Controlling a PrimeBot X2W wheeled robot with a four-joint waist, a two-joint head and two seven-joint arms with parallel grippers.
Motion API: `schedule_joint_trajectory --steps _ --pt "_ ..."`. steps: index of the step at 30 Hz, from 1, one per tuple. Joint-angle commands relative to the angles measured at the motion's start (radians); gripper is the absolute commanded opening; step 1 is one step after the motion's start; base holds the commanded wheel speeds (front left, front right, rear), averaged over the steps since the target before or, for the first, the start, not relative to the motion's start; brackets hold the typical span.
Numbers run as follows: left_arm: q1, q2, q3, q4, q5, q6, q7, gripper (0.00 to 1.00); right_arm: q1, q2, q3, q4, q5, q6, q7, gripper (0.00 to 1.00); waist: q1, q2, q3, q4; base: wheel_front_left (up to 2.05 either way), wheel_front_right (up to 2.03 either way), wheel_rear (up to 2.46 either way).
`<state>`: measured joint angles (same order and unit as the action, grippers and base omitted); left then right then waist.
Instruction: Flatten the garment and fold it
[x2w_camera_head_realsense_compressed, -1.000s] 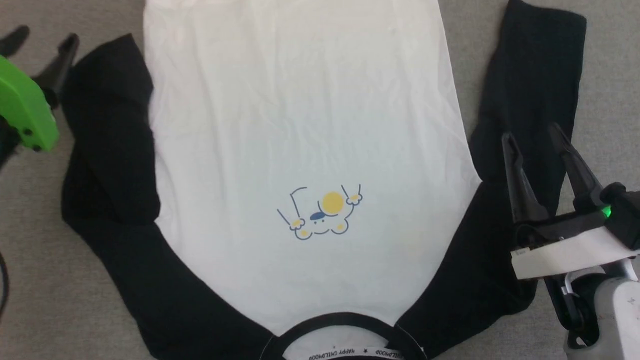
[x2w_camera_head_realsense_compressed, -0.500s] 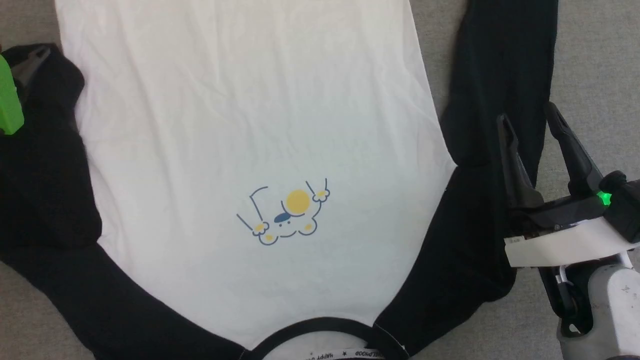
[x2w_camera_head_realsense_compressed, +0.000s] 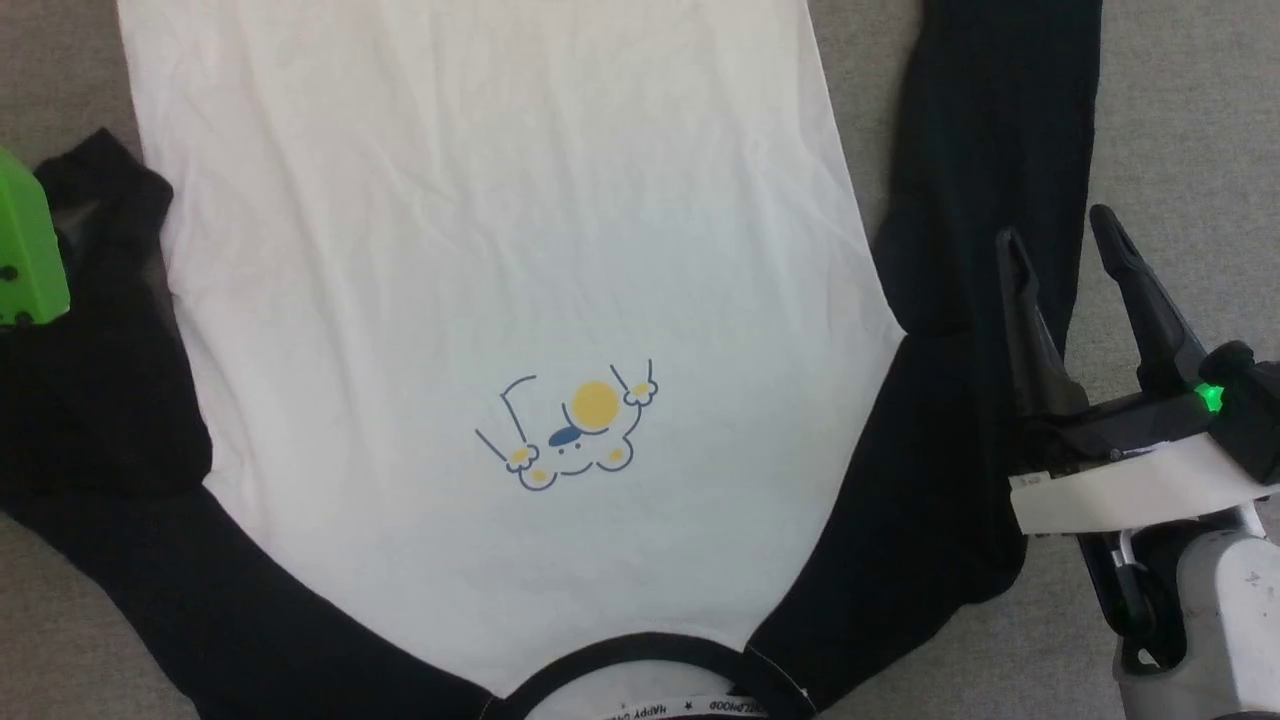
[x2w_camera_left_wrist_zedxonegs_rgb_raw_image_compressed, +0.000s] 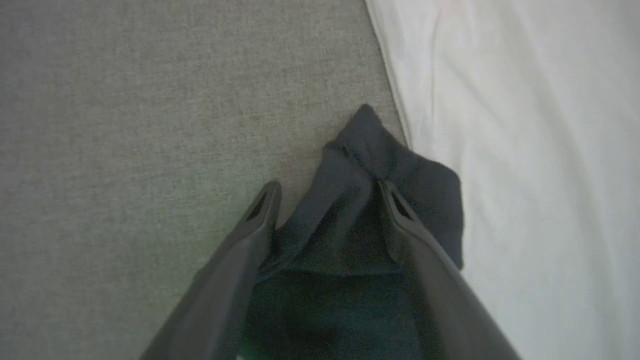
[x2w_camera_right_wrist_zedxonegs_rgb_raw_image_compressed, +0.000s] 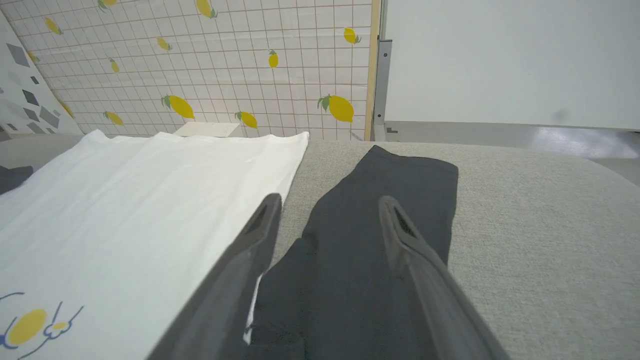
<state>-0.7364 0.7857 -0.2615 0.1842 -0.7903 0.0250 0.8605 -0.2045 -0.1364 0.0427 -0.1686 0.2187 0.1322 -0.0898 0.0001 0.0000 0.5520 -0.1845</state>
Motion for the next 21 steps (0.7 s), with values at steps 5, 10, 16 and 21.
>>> schedule_joint_trajectory --steps 5,10,16,21 --pt "0.025 0.014 0.003 -0.013 0.03 0.024 -0.043 0.0 -0.007 0.004 0.016 -0.01 0.006 -0.002 0.007 1.0 -0.0001 0.0 0.002 0.001 0.0 0.0 0.0" --pt "0.02 0.027 0.025 -0.002 0.102 0.07 -0.155 0.0 0.007 0.001 0.007 0.002 0.002 -0.002 0.011 1.0 -0.0001 0.0 -0.027 0.016 0.0 0.0 0.0" --pt "0.081 0.042 0.069 0.005 0.157 0.128 -0.305 0.0 0.044 0.008 -0.016 0.014 -0.001 -0.002 0.018 1.0 -0.0001 0.0 -0.124 0.058 0.0 0.0 0.0" --pt "0.19 0.054 0.127 -0.058 0.147 0.175 -0.377 0.0 0.089 0.01 -0.035 0.006 -0.007 -0.002 0.041 1.0 -0.0001 0.0 -0.212 0.106 0.0 0.0 0.0"
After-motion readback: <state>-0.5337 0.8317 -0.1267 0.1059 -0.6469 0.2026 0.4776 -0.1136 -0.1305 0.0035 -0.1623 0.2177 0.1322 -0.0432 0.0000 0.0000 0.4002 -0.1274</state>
